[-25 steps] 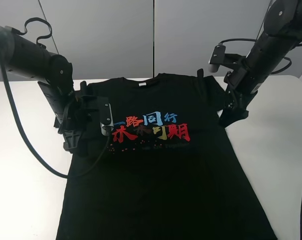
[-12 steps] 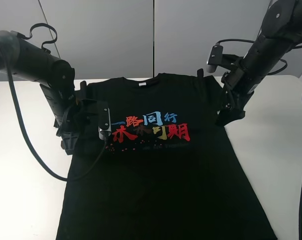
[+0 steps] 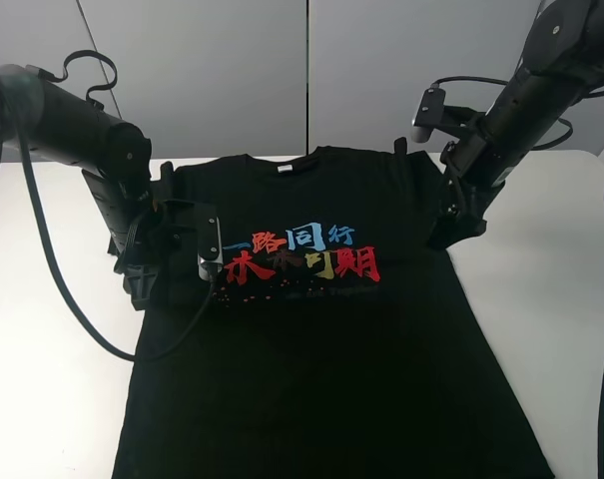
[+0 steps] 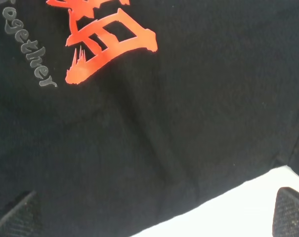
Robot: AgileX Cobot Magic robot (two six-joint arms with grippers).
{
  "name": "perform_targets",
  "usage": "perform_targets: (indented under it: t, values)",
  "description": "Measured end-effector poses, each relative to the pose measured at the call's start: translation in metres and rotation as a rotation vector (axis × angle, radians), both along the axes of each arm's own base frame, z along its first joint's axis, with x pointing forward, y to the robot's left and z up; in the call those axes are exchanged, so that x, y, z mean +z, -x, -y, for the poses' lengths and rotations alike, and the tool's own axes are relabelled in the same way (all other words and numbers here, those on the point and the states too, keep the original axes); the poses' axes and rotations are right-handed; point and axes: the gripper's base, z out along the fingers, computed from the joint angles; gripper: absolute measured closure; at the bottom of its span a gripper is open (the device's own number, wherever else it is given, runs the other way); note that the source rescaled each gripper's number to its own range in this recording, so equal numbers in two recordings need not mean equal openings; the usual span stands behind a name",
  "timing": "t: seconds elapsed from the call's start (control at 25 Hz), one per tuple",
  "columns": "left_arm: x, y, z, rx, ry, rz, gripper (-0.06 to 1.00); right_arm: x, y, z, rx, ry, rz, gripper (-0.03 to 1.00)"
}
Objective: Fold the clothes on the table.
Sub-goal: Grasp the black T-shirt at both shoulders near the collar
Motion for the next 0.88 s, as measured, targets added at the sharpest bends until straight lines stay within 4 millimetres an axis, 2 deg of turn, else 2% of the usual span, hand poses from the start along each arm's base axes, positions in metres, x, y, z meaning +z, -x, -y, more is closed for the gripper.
perform_targets:
  t: [0.16,0.24,0.28,0.48,0.52,0.76,0.88]
  values:
    - [0.0,0.0,0.0,0.0,-0.002,-0.004,0.28,0.0,0.0,-0.002,-0.001,-0.016,0.004,-0.03]
    - [0.0,0.0,0.0,-0.004,-0.007,-0.003,0.34,0.0,0.0,-0.002,0.006,-0.016,0.005,-0.03]
    - [0.0,0.0,-0.001,-0.008,-0.011,-0.004,0.4,0.0,0.0,-0.003,0.012,-0.015,0.006,-0.03]
    - [0.0,-0.002,-0.001,-0.023,-0.015,0.016,0.86,0.0,0.0,-0.003,0.022,-0.014,0.012,-0.03]
    - [-0.001,-0.002,-0.001,-0.027,-0.016,0.02,0.91,0.0,0.0,-0.003,0.025,-0.014,0.013,-0.03]
    - [-0.001,-0.003,-0.001,-0.036,-0.017,0.033,0.94,-0.002,-0.001,-0.003,0.066,-0.007,0.021,-0.03]
    - [-0.001,-0.004,-0.001,-0.038,-0.018,0.034,0.94,-0.013,-0.002,-0.002,0.084,0.013,-0.006,-0.03]
